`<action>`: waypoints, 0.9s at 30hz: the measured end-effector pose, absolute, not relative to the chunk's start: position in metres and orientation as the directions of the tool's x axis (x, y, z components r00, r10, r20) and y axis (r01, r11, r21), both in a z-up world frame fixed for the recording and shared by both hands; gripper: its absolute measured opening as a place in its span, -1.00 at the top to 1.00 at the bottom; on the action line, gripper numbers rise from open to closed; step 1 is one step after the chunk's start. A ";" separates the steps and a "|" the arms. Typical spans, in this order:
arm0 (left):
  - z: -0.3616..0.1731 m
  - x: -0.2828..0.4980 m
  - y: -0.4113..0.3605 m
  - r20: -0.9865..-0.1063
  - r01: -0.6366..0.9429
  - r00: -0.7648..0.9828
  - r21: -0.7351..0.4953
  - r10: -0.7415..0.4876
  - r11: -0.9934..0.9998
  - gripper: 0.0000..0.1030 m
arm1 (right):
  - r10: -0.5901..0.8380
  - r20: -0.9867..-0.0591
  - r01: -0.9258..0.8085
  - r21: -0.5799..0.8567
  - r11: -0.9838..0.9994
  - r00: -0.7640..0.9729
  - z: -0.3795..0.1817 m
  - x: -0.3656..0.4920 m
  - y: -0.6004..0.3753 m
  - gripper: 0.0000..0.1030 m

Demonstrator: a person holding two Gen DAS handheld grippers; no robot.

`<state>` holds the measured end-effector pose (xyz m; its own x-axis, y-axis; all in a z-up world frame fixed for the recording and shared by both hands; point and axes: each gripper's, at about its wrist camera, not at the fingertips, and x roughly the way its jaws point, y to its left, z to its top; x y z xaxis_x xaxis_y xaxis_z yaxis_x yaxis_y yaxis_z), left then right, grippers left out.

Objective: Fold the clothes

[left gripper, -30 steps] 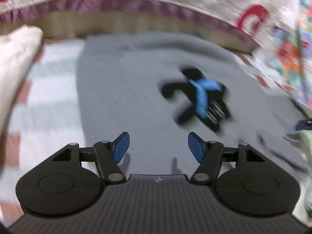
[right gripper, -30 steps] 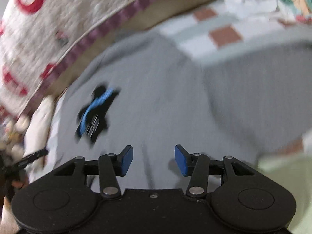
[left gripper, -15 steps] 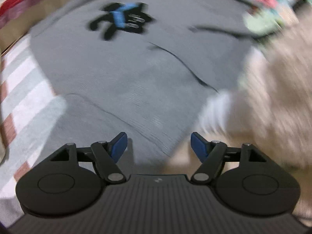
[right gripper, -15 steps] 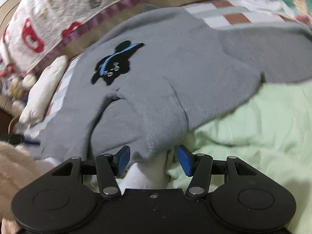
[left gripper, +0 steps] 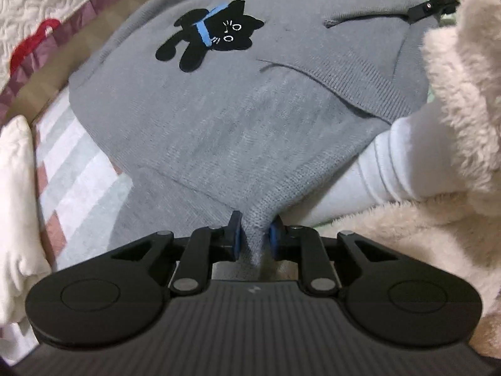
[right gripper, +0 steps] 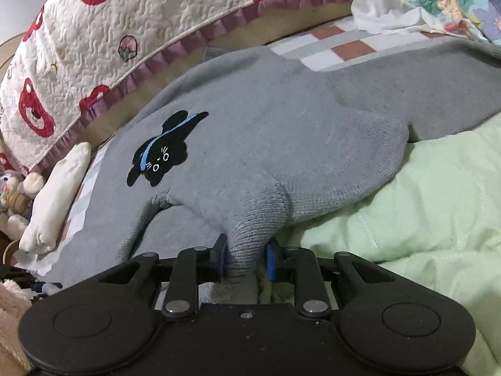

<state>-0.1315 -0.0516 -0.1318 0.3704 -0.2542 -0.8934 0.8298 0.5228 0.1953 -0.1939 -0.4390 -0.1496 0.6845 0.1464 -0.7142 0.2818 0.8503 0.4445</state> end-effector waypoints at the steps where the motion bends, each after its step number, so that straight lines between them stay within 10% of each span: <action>1: -0.133 -0.131 -0.054 -0.887 0.823 0.387 0.211 -0.250 0.527 0.44 | 0.134 -0.721 0.285 0.429 0.857 0.680 -0.150 -0.192 -0.438 0.25; 3: -0.133 -0.127 -0.058 -0.885 0.818 0.393 0.211 -0.251 0.535 0.44 | 0.147 -0.732 0.279 0.426 0.860 0.665 -0.156 -0.184 -0.436 0.06; 4: -0.129 -0.127 -0.056 -0.883 0.817 0.387 0.196 -0.265 0.543 0.73 | 0.163 -0.727 0.273 0.442 0.854 0.668 -0.156 -0.181 -0.437 0.13; 5: -0.125 -0.126 -0.054 -0.881 0.816 0.381 0.177 -0.281 0.550 0.80 | 0.178 -0.713 0.267 0.464 0.845 0.678 -0.154 -0.181 -0.440 0.66; 10: -0.054 -0.130 -0.015 -0.836 0.736 0.427 0.101 -0.344 0.669 0.83 | 0.306 -0.552 0.172 0.652 0.739 0.776 -0.091 -0.207 -0.458 0.69; 18: -0.073 -0.146 -0.004 -0.874 0.673 0.383 0.042 -0.299 0.739 0.84 | 0.292 -0.740 0.240 0.520 0.820 0.606 -0.136 -0.216 -0.442 0.70; 27: -0.063 -0.147 0.010 -0.866 0.607 0.396 -0.001 -0.304 0.794 0.88 | 0.310 -0.705 0.170 0.521 0.836 0.638 -0.092 -0.237 -0.448 0.73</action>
<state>-0.1473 0.0098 -0.0629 0.3963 -0.3042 -0.8663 0.6075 0.7943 -0.0010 -0.2374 -0.4480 -0.0923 0.6375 0.3099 -0.7053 0.1700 0.8364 0.5211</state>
